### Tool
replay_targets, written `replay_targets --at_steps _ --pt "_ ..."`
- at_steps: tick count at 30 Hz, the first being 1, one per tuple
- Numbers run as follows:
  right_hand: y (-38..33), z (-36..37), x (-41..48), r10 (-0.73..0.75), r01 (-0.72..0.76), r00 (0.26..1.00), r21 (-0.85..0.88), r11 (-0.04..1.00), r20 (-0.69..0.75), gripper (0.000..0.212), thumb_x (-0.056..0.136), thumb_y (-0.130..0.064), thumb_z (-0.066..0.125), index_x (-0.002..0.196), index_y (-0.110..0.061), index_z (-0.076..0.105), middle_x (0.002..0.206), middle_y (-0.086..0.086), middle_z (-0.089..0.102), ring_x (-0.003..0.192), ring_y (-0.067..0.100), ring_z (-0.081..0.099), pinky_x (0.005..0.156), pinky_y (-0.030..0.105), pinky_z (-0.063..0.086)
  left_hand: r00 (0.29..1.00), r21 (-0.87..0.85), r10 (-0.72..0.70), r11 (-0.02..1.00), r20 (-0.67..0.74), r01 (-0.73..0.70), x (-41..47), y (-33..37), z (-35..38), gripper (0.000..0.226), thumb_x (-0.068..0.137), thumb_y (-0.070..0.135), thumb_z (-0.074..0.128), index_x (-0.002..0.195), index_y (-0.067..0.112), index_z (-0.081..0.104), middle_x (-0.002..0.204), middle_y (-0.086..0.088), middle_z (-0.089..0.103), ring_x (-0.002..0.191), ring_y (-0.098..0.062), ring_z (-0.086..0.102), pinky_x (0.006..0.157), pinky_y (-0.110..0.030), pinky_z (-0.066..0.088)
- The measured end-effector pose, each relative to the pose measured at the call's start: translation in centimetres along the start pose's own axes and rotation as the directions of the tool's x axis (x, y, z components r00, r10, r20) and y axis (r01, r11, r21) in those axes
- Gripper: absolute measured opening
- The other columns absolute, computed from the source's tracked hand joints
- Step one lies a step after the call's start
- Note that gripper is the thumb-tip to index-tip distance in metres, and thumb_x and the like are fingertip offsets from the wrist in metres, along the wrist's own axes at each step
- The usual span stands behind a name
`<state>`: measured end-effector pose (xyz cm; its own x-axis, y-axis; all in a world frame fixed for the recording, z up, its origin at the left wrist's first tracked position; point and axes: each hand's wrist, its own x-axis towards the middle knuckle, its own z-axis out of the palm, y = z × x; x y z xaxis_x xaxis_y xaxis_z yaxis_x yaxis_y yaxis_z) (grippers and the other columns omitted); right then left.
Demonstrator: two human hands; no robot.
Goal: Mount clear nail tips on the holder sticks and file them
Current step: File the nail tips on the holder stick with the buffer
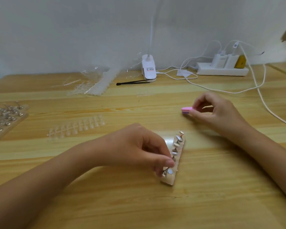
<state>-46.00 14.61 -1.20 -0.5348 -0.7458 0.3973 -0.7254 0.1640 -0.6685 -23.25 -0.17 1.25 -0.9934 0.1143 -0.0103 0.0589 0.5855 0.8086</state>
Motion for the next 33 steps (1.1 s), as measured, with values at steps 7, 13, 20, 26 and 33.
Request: replay_targets --at_steps 7,13,20,26,33 --pt "0.3 0.3 -0.1 -0.042 0.045 0.997 -0.045 0.998 0.065 0.019 0.083 -0.017 0.074 0.093 -0.024 0.06 0.092 -0.009 0.063 0.086 0.006 0.062 0.08 0.018 0.051 0.985 0.097 0.117 0.99 -0.128 -0.105 0.2 -0.9 1.0 0.013 0.094 0.029 0.067 0.092 0.019 0.075 0.067 0.013 0.072 0.06 -0.026 0.066 0.06 -0.044 0.051" --pt "0.5 0.4 0.0 -0.093 0.122 0.978 -0.148 0.981 0.187 0.017 0.084 -0.013 0.074 0.093 -0.021 0.063 0.091 -0.014 0.062 0.087 -0.004 0.056 0.073 0.005 0.039 0.982 0.132 0.102 0.988 -0.16 -0.081 0.2 -1.5 1.4 0.01 0.093 0.027 0.068 0.093 0.021 0.077 0.057 0.008 0.068 0.051 -0.017 0.061 0.052 -0.028 0.046" --pt "0.4 0.3 0.0 -0.095 0.126 0.976 -0.151 0.98 0.196 0.017 0.084 -0.012 0.073 0.094 -0.021 0.063 0.091 -0.015 0.06 0.087 -0.007 0.055 0.072 0.003 0.039 0.946 0.295 0.284 0.928 -0.158 -0.23 -0.5 -1.0 0.2 0.018 0.083 0.037 0.075 0.088 0.02 0.077 0.054 0.011 0.054 0.05 -0.006 0.05 0.052 -0.022 0.039" --pt "0.0 0.3 -0.2 -0.083 0.111 0.977 -0.137 0.984 0.197 0.015 0.085 -0.011 0.072 0.097 -0.016 0.064 0.094 -0.009 0.062 0.089 0.001 0.057 0.076 0.011 0.044 0.801 0.691 0.593 0.614 -0.084 -0.382 -0.4 -1.2 2.1 0.025 0.082 0.043 0.077 0.075 0.019 0.075 0.052 0.009 0.046 0.05 -0.011 0.042 0.049 -0.024 0.037" --pt "-0.3 0.2 -0.2 -0.079 0.111 0.975 -0.15 0.982 0.206 0.015 0.086 -0.011 0.071 0.098 -0.015 0.064 0.095 -0.007 0.062 0.089 0.007 0.059 0.079 0.016 0.046 0.769 0.758 0.631 0.551 -0.105 -0.349 0.1 -1.4 2.3 0.012 0.087 0.023 0.071 0.095 0.017 0.077 0.054 0.007 0.049 0.05 -0.013 0.044 0.049 -0.025 0.039"
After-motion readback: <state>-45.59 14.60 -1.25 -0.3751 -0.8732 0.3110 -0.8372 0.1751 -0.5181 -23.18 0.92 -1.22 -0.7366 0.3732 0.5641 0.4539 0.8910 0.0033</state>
